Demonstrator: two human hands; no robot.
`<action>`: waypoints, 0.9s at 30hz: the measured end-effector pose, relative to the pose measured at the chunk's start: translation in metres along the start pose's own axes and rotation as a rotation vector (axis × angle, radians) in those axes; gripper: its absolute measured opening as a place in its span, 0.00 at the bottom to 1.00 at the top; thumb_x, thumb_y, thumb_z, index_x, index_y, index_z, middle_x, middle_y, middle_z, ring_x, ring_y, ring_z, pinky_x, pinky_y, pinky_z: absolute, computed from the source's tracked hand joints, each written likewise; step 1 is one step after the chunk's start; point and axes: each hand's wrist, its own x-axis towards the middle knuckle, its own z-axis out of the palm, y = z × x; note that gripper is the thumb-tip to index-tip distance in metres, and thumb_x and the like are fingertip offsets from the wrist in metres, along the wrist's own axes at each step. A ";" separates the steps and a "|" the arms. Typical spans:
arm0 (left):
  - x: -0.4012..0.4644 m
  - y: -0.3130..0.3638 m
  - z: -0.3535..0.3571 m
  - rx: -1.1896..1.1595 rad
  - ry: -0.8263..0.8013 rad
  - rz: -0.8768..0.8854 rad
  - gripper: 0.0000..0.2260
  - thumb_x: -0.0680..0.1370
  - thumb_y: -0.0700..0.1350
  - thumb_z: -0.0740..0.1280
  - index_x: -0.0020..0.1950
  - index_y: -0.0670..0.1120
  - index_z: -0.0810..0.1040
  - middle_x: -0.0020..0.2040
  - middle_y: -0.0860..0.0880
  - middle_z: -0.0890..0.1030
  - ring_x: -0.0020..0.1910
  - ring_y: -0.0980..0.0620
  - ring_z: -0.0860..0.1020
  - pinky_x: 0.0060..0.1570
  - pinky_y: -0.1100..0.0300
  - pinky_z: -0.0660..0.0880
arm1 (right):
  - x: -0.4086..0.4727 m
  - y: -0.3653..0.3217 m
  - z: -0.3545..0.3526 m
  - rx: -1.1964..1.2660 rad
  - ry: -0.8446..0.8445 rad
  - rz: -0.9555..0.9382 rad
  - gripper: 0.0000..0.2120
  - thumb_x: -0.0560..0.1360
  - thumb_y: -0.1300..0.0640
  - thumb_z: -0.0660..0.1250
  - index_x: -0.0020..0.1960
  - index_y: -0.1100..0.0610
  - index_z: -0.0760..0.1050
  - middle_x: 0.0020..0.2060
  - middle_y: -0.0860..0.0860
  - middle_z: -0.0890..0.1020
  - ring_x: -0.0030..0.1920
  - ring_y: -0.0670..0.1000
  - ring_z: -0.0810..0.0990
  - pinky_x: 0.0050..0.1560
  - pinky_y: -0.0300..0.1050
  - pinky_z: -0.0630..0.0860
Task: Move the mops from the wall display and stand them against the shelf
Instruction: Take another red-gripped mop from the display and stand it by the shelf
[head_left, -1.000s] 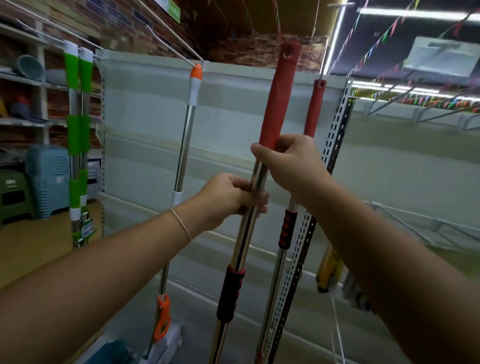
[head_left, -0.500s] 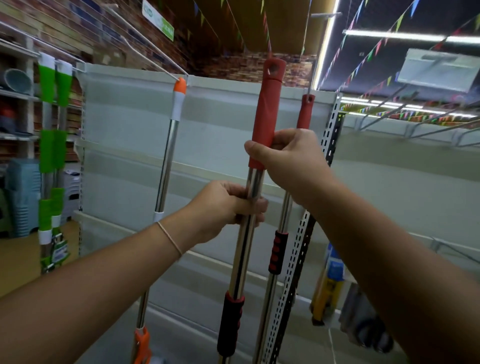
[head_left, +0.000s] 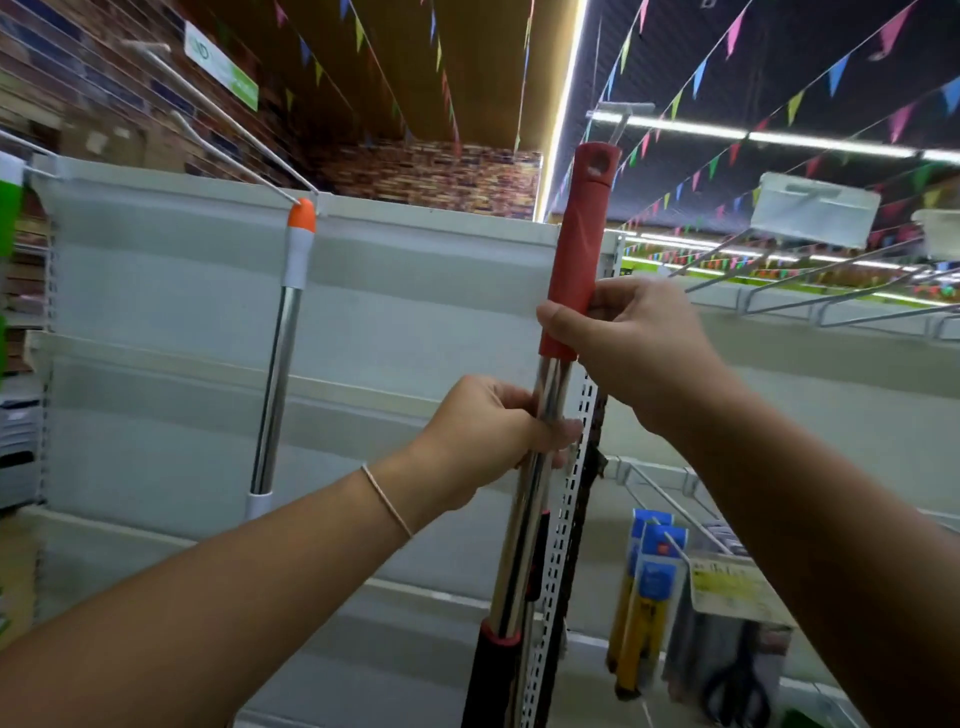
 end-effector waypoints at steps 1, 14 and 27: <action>0.002 0.000 0.002 -0.009 -0.003 0.001 0.03 0.70 0.38 0.75 0.42 0.40 0.83 0.36 0.43 0.84 0.36 0.46 0.83 0.35 0.61 0.79 | 0.000 0.001 -0.001 0.001 0.005 0.008 0.05 0.74 0.54 0.74 0.43 0.52 0.79 0.37 0.50 0.85 0.35 0.44 0.85 0.35 0.35 0.80; 0.023 -0.006 0.006 -0.062 -0.043 0.033 0.03 0.69 0.40 0.76 0.41 0.42 0.85 0.37 0.43 0.85 0.36 0.45 0.84 0.37 0.61 0.79 | 0.014 0.014 -0.010 -0.008 0.036 0.044 0.05 0.74 0.55 0.73 0.46 0.55 0.81 0.37 0.49 0.86 0.36 0.44 0.86 0.36 0.36 0.81; 0.052 -0.037 0.010 -0.030 -0.007 -0.044 0.07 0.70 0.42 0.75 0.45 0.41 0.83 0.38 0.45 0.85 0.37 0.47 0.84 0.39 0.58 0.78 | 0.039 0.055 0.005 -0.119 0.016 0.114 0.08 0.74 0.52 0.73 0.43 0.56 0.80 0.38 0.52 0.86 0.34 0.46 0.85 0.34 0.38 0.80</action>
